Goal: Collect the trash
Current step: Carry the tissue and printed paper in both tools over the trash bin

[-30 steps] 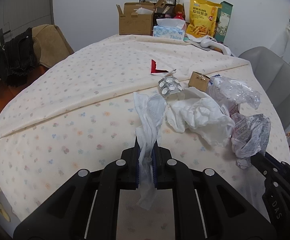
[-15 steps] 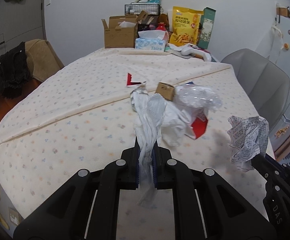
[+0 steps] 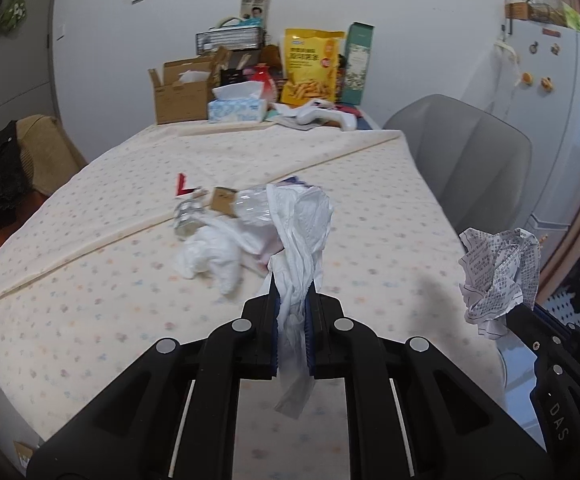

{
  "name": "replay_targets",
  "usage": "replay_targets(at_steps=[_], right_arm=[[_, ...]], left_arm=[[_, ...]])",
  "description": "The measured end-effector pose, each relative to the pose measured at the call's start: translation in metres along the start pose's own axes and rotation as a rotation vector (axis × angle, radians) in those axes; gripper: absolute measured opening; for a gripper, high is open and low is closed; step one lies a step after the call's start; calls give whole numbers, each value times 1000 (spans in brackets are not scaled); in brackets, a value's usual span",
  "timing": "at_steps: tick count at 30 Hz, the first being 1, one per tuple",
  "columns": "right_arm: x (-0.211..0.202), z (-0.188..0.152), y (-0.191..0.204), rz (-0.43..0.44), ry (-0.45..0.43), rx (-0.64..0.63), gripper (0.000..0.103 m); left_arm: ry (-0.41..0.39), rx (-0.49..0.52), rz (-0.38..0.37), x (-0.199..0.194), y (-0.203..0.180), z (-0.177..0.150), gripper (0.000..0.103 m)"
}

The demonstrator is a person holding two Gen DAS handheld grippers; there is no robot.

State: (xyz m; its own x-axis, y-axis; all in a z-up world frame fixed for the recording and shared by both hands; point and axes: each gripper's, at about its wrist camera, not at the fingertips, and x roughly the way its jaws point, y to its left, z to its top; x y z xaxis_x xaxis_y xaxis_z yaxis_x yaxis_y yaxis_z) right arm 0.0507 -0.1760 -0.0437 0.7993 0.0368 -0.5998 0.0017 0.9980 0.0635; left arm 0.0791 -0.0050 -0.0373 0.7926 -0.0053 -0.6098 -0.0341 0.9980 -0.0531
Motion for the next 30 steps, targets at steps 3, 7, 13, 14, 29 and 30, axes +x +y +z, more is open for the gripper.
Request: replay_targets(at_steps=[3,7,13,14,29,30], right_arm=[[-7,1,-19,-32,-8,27,6],[-16,1,-46,-76,-18,60,6],[-24,-1,-81,-129,-23,100,6],[-26,-2,-88,-142,-22,106,6],[-31,-18,-175,-264,-23,245,6],[-31,-20,-183,-273,-22,257,6]], left_arm=[[-7,18,-29,-2,-20,1,10],[-13,50,-64,-2,-49,3,10],[-19,72,-110,0,-90,1,10],[-16,74,-118,3,-95,1,10],[8,193,-192,23,-180,0,10],[9,201,-197,23,-186,-2,10]])
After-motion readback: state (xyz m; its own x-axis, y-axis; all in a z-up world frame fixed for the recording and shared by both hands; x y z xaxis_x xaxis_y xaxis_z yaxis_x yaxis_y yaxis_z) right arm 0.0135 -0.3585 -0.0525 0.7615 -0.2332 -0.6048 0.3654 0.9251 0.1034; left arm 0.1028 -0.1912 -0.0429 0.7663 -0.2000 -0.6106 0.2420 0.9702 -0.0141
